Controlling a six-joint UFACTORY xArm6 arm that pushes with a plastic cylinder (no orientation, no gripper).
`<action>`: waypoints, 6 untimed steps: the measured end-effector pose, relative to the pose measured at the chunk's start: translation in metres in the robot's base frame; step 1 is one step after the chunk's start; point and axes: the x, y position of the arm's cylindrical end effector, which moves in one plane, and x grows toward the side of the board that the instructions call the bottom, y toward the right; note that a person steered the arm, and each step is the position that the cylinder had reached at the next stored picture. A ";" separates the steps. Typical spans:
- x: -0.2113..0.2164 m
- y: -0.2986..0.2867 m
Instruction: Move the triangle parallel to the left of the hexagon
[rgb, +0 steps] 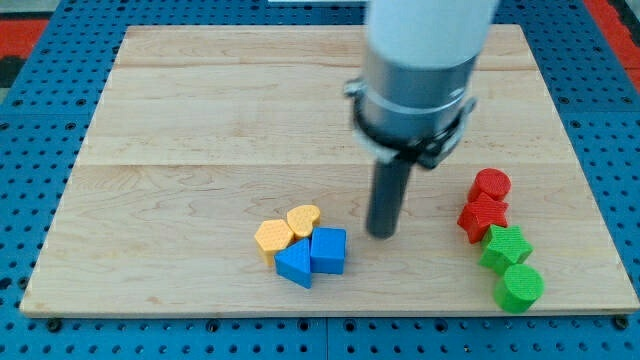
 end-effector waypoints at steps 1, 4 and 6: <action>0.035 0.001; 0.046 -0.078; 0.012 -0.146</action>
